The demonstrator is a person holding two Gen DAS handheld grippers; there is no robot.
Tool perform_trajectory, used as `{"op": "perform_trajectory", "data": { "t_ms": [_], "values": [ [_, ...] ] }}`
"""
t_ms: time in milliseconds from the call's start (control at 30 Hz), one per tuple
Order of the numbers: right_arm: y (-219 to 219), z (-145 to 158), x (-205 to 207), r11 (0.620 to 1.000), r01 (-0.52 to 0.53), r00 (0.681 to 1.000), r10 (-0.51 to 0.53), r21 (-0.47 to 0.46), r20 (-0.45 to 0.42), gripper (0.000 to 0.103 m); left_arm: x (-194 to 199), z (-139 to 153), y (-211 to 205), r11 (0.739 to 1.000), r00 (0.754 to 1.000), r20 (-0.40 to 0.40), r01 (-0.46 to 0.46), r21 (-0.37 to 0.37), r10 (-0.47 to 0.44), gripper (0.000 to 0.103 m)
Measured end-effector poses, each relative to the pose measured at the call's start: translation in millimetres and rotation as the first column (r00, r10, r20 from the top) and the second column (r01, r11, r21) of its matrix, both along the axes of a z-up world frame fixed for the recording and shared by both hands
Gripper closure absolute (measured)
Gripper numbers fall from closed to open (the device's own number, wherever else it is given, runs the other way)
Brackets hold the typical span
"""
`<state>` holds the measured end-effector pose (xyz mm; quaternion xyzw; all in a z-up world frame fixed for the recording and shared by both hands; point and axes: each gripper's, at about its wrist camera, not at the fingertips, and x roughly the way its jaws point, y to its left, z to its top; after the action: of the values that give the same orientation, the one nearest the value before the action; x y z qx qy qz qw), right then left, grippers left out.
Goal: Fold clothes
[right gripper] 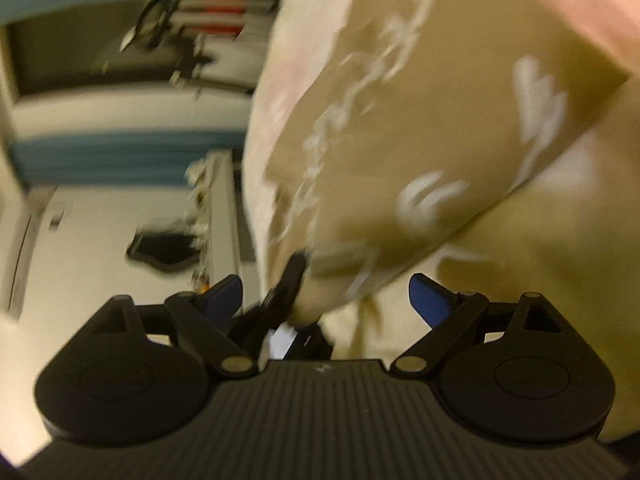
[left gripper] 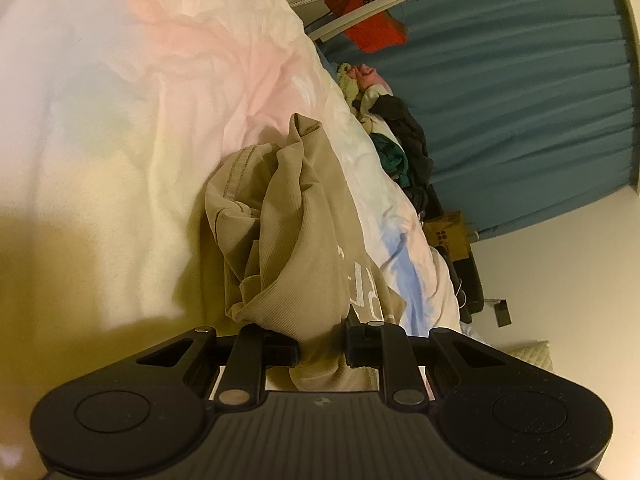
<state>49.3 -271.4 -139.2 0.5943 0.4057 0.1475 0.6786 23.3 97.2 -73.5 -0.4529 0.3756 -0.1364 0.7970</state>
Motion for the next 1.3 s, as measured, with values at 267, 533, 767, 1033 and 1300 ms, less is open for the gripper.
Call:
{"op": "perform_trajectory", "data": {
  "t_ms": [267,533,767,1033,1300],
  "values": [
    [-33,-6,-13,0.96,0.258,0.964,-0.263,-0.107,-0.039,0.032,1,-1,8,0.996,0.999,-0.006,-0.05,-0.075,0.05,0.084],
    [-41,-4,-21,0.92,0.346,0.936,-0.353,-0.185,-0.003,0.072,4,0,10,0.994,0.998,-0.018,-0.056,-0.092,0.055,0.084],
    [-52,32,-37,0.916,0.37,0.929,-0.365,-0.156,0.058,0.082,4,25,12,0.991,0.995,-0.097,-0.027,-0.133,0.014,0.084],
    [-108,101,-43,0.894,0.438,0.899,-0.431,-0.1,0.077,0.082,61,110,-51,0.982,0.971,-0.155,0.167,-0.089,-0.179,0.083],
    [-227,161,48,0.765,0.621,0.782,-0.59,-0.172,0.198,0.083,212,168,-210,0.946,0.945,-0.042,0.323,-0.024,-0.323,0.083]
  ]
}}
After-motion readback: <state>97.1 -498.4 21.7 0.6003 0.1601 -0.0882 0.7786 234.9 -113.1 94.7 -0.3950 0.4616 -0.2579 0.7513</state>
